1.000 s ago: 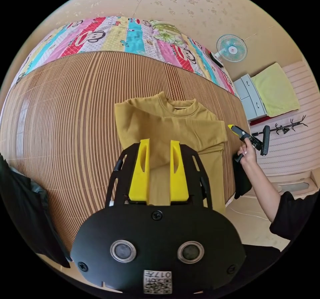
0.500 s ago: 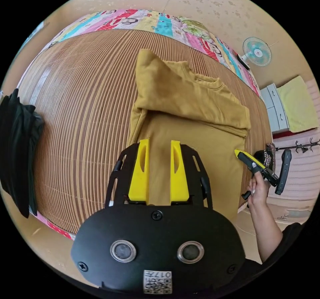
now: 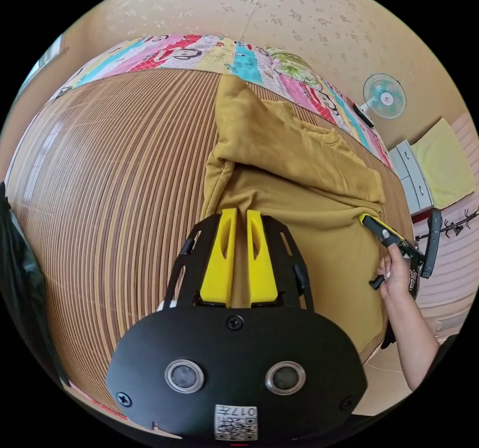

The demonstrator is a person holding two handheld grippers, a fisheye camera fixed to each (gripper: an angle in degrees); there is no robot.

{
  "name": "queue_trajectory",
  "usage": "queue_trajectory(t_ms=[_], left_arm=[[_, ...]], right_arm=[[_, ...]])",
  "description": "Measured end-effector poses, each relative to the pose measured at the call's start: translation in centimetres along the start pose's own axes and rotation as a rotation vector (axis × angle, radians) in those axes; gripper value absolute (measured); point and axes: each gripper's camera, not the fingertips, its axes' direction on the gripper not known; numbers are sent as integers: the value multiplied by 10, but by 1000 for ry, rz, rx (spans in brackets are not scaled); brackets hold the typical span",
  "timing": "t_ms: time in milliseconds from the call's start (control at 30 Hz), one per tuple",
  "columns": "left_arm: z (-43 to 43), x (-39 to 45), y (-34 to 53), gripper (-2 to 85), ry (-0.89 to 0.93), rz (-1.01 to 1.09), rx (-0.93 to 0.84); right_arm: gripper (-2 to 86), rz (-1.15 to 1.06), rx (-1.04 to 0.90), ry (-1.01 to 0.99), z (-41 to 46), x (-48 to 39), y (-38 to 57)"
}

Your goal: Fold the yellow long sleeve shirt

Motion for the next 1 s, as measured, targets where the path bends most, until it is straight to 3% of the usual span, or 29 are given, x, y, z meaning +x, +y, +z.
queue_trajectory(t_ms=[100,267,467,633,1000], left_arm=[[-5,-6,-22,54,15,10,-70],[-68,-48,21,78,165,-24,94],[-89,-96,120,112,248,-164,-189],[-86,-103,163,115,239,-197,-352],[-73,-124,161,33,319,-254,-335]], right_arm=[[111,-47,-104,-55,1,13,-37],[113,27,-78,-217,-40,63,-13],[108,117,-211,-171,-68,124,80],[108,247,-246,-255,-78,160,132],[106,281,-298,-386,-57,203,164]])
